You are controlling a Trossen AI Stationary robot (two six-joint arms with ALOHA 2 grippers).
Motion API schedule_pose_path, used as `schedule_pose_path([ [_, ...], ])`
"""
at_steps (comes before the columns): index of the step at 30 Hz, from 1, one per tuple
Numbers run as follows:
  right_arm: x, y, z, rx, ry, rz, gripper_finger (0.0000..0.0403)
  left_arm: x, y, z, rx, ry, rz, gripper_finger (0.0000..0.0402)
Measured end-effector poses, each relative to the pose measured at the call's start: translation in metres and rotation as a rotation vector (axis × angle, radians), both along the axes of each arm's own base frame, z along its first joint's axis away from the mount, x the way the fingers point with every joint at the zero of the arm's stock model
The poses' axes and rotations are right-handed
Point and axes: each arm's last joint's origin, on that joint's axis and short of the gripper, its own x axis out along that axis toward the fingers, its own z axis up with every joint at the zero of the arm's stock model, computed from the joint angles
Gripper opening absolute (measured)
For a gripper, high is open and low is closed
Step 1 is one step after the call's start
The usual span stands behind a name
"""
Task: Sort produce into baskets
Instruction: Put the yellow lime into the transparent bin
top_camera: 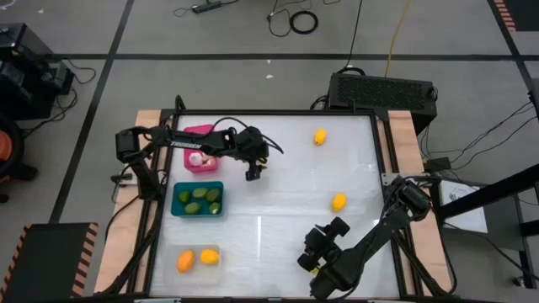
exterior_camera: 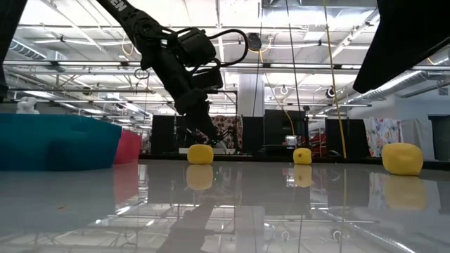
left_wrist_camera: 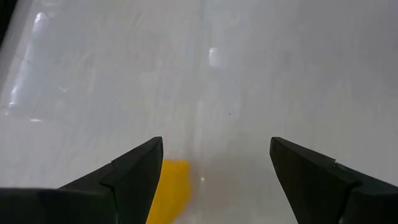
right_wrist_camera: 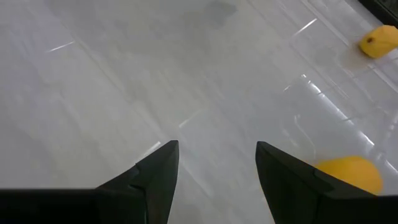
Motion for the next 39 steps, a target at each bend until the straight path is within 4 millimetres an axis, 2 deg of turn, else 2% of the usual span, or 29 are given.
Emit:
schedule_pose_path([
  [15, 0.006, -0.004, 0.0, 0.008, -0.011, -0.008, 0.0205, 0.0, -0.001, 0.0, -0.037, -0.002, -0.028, 0.0304],
  [22, 0.015, -0.008, -0.001, 0.023, -0.02, 0.005, 0.0205, -0.002, -0.003, -0.002, 0.034, 0.036, -0.13, 0.0304],
  [32, 0.026, -0.002, -0.002, 0.041, -0.102, 0.071, 0.0205, -0.002, -0.003, -0.002, 0.071, 0.048, -0.16, 0.0304],
  [39, 0.028, -0.005, -0.002, 0.029, -0.091, 0.079, 0.0205, 0.006, 0.003, 0.018, 0.154, 0.029, -0.117, 0.0304],
])
